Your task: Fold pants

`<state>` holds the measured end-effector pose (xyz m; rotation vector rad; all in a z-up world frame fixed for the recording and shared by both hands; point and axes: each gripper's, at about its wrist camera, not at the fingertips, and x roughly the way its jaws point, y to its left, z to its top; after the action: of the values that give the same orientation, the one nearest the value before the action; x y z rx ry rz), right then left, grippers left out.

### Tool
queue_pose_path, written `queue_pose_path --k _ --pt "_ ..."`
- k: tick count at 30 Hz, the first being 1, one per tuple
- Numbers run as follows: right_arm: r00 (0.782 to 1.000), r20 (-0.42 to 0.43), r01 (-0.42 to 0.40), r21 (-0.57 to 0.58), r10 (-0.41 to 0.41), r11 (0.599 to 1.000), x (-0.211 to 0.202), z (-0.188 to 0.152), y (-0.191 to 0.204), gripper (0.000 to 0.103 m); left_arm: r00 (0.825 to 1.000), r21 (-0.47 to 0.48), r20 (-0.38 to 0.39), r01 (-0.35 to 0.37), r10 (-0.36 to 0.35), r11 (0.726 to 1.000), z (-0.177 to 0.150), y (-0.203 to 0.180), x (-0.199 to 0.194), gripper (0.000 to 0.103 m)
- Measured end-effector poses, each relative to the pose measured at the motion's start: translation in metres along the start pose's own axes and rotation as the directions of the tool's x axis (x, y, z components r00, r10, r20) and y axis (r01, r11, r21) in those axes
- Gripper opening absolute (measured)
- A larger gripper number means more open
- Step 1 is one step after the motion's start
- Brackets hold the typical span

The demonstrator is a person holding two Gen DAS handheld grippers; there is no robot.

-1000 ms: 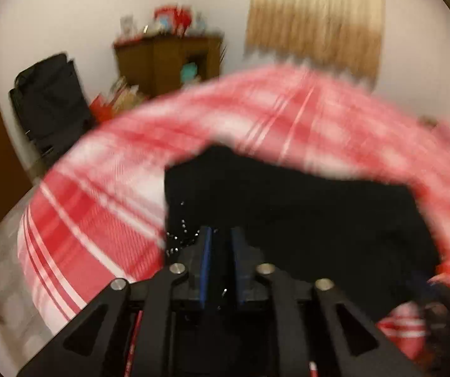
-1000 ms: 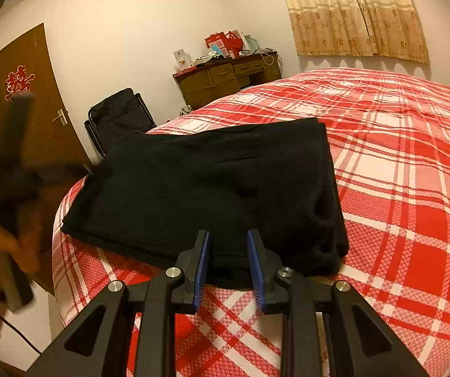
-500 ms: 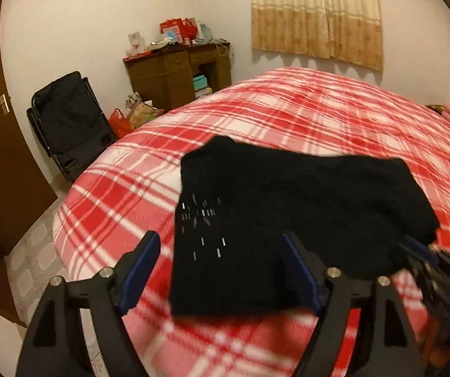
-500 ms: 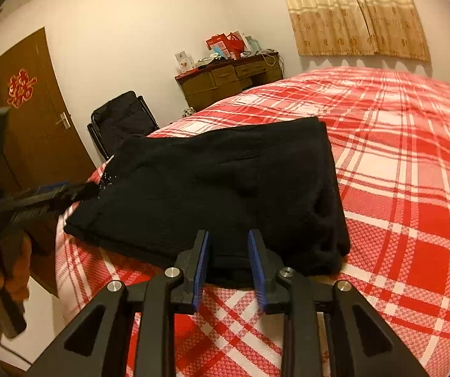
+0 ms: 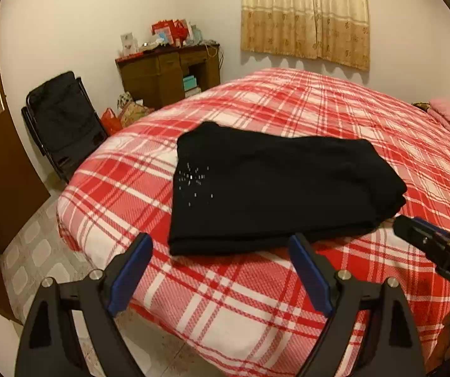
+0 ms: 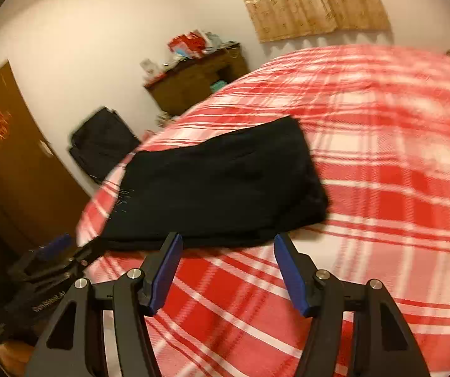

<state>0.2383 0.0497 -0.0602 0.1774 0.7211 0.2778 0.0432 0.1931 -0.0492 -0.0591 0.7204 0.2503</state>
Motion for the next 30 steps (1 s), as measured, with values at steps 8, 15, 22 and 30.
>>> queue_pose_path --k 8,15,22,30 --pt "0.988 -0.11 0.111 -0.017 -0.112 0.994 -0.005 -0.01 -0.001 0.063 0.989 -0.018 -0.116 0.088 -0.089 0.996 -0.02 -0.012 0.012 0.09" --pt "0.988 -0.121 0.106 0.046 -0.1 0.993 -0.022 -0.019 -0.002 0.063 0.994 0.033 -0.079 0.083 -0.08 0.996 -0.029 -0.024 -0.005 0.09" --pt "0.983 0.046 0.177 -0.029 -0.175 0.984 -0.066 -0.019 0.028 0.063 0.997 0.057 0.036 0.068 -0.07 0.996 -0.022 -0.02 -0.04 0.092" --pt "0.969 0.206 0.154 -0.056 -0.139 0.987 -0.113 -0.023 0.055 0.068 0.986 0.048 0.153 0.053 -0.06 0.997 -0.015 -0.011 -0.07 0.098"
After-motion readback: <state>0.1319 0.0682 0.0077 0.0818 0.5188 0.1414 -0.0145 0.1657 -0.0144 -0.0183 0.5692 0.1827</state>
